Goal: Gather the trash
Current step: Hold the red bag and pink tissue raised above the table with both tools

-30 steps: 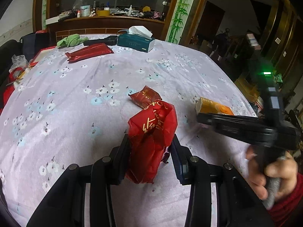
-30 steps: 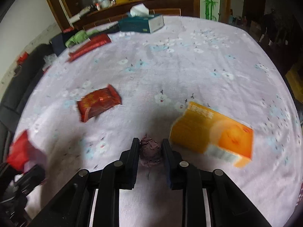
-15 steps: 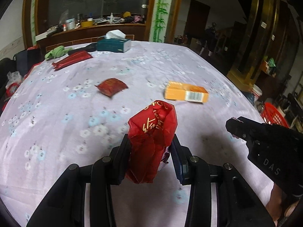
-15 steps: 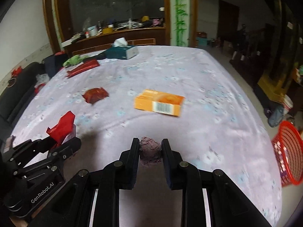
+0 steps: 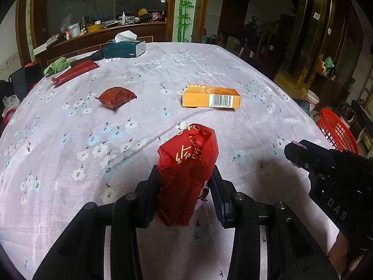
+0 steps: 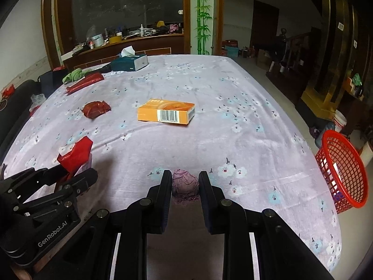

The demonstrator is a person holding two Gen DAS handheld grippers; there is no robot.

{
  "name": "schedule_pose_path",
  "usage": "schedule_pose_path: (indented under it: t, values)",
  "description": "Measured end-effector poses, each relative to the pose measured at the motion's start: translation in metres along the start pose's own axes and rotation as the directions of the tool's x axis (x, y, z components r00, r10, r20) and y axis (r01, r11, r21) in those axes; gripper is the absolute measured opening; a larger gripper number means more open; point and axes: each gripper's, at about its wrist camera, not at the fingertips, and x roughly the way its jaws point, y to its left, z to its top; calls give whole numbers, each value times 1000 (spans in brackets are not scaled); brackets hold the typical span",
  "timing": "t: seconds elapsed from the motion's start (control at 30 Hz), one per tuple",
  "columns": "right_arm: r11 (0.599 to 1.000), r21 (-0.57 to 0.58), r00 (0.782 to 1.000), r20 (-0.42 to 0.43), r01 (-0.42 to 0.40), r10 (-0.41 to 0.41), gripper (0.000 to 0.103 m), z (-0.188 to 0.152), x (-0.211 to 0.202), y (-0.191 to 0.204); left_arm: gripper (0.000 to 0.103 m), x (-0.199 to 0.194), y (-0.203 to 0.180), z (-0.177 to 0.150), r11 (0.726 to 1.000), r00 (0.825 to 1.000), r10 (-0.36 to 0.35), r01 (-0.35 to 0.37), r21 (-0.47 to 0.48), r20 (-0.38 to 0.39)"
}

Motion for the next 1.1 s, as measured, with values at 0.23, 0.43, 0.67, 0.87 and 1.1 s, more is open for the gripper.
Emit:
schedule_pose_path:
  t: [0.23, 0.43, 0.67, 0.87, 1.1]
  values:
    - [1000, -6, 1000, 6, 8, -8, 25, -2, -2, 0, 39, 0, -2, 0, 1000, 1000, 0, 0, 4, -5]
    - [1000, 0, 1000, 7, 9, -9, 25, -3, -4, -2, 39, -1, -4, -1, 1000, 1000, -5, 5, 9, -7]
    - [1000, 1, 1000, 9, 11, -11, 25, -4, -7, -2, 39, -2, -6, -2, 1000, 1000, -4, 4, 13, -4]
    - [1000, 3, 1000, 9, 11, -11, 25, -3, -8, -2, 39, -3, -7, -2, 1000, 1000, -3, 3, 13, -3]
    - [1000, 1, 1000, 11, 15, -15, 25, -4, -7, -2, 39, -3, -7, -2, 1000, 1000, -4, 4, 13, -3]
